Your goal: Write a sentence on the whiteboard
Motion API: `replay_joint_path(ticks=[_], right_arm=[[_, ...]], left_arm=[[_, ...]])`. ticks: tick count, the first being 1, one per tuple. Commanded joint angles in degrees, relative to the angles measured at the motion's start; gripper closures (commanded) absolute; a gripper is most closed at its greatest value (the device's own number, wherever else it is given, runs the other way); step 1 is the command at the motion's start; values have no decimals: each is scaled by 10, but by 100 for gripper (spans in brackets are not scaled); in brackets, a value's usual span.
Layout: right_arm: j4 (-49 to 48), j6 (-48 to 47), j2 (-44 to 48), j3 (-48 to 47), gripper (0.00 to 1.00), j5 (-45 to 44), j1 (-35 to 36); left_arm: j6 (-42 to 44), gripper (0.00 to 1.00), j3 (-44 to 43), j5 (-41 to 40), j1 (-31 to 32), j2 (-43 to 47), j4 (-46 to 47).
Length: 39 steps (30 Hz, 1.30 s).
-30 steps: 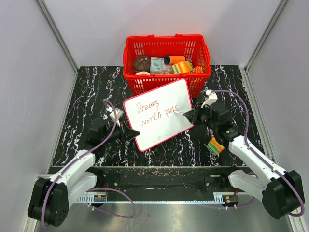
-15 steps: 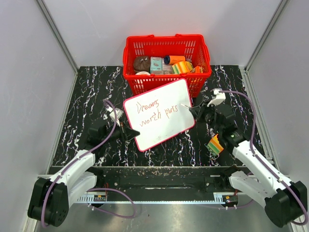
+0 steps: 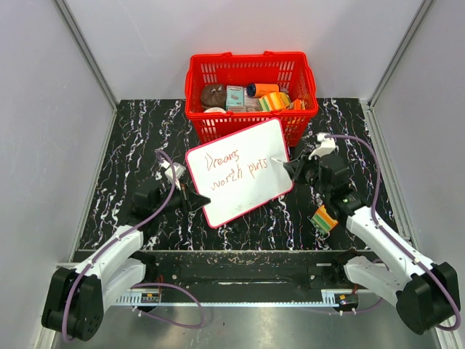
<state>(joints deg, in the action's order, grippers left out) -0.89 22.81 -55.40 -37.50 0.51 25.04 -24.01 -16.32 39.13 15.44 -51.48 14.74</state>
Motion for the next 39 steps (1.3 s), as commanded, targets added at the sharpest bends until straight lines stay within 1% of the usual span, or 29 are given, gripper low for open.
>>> replay_joint_path(ticks=[1, 2, 11, 31, 33, 39], right_arm=[[-35, -2, -14, -28, 100, -7, 3], [-35, -1, -22, -30, 100, 7, 3], [-31, -1, -33, -34, 100, 17, 3], [6, 2, -10, 0, 100, 28, 3], [24, 1, -7, 1, 100, 27, 3], [28, -2, -4, 5, 100, 16, 3]], left_arm=[[55, 100, 6, -71, -9, -1, 8], [55, 100, 7, -72, -9, 0, 8], [55, 100, 7, -71, -9, 0, 8], [56, 100, 8, -71, -9, 2, 8], [56, 100, 8, -71, -9, 2, 8], [56, 100, 6, -71, -9, 0, 8]])
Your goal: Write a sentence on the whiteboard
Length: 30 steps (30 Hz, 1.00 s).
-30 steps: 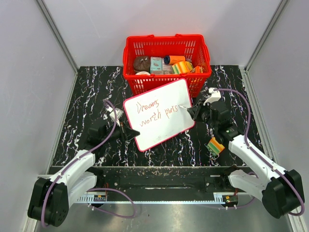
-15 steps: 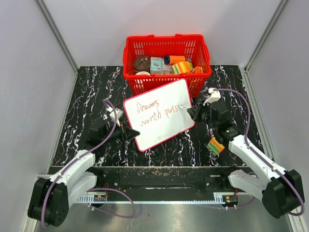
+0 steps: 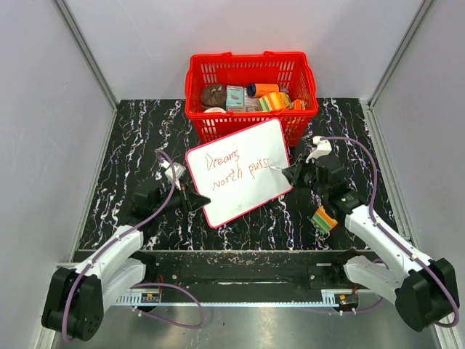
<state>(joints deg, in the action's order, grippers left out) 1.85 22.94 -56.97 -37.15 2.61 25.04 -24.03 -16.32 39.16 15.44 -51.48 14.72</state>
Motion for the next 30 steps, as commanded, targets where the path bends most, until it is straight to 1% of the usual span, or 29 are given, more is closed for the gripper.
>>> replay_joint_path(ticks=[1, 10, 15, 16, 30], right_arm=[[1, -4, 10, 1, 100, -7, 3], [-12, -4, -7, -20, 100, -44, 3], [-12, -4, -18, -40, 100, -49, 3], [-31, -4, -17, -41, 100, -50, 3], [-42, -5, -18, -50, 100, -51, 3]], left_arm=[[56, 100, 7, -72, -9, -1, 8], [57, 100, 6, -72, -9, -1, 8], [56, 100, 8, -71, -8, 1, 8], [56, 100, 7, -70, -9, 1, 8], [57, 100, 7, -69, -9, 0, 9]])
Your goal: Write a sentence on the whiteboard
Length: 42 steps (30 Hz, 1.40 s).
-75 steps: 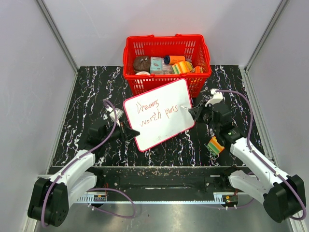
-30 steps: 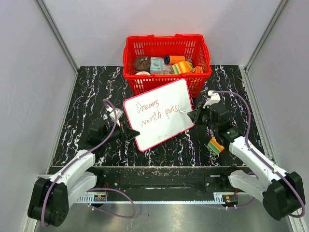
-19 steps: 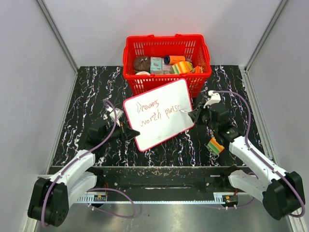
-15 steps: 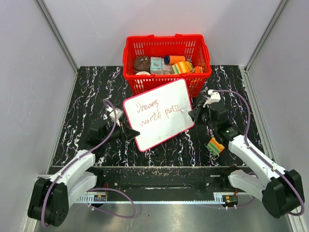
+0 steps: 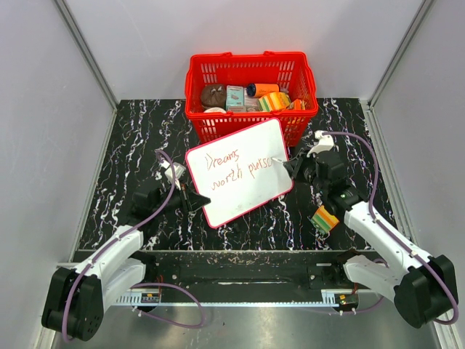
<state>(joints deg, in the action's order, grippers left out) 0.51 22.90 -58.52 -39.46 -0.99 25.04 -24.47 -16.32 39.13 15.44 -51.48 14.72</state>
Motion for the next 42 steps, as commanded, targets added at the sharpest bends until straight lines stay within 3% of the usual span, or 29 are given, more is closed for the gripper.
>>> replay_joint_path(ticks=[1, 28, 37, 42], right_arm=[[-27, -6, -4, -29, 100, -15, 3], [29, 3, 5, 14, 100, 7, 3], [12, 2, 62, 16, 100, -61, 3], [0, -7, 44, -4, 100, -65, 3]], left_arm=[[61, 100, 8, -71, -9, 0, 9], [61, 100, 7, -71, -9, 2, 8], [61, 100, 7, -72, -9, 1, 8], [61, 100, 8, -71, -9, 2, 8]])
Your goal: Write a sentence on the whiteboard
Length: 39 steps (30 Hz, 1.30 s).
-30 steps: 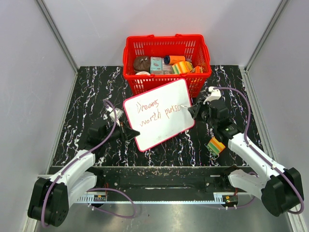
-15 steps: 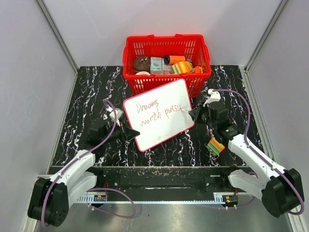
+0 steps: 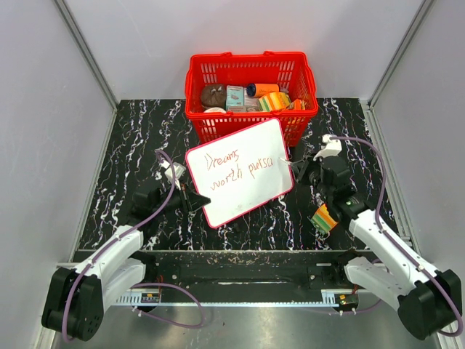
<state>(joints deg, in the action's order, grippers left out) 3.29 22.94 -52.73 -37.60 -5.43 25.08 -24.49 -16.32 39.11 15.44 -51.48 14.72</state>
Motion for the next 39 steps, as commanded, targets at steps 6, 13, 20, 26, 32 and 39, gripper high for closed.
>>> replay_joint_path(ticks=[6, 13, 20, 26, 32, 39], right_arm=[[-56, -3, -50, -39, 100, 0, 1], [-64, 1, -50, -41, 100, 12, 2], [-80, 8, -66, -40, 100, 18, 3], [-78, 11, -85, -41, 100, 25, 2], [-64, 12, -81, -32, 100, 31, 2], [-42, 14, -55, -8, 100, 38, 2]], left_arm=[[61, 100, 8, -70, -9, 4, 8], [61, 100, 8, -70, -9, 3, 10], [61, 100, 8, -69, -9, 5, 10], [60, 100, 10, -70, -9, 7, 12], [60, 100, 10, -70, -9, 7, 11], [61, 100, 9, -69, -9, 5, 11]])
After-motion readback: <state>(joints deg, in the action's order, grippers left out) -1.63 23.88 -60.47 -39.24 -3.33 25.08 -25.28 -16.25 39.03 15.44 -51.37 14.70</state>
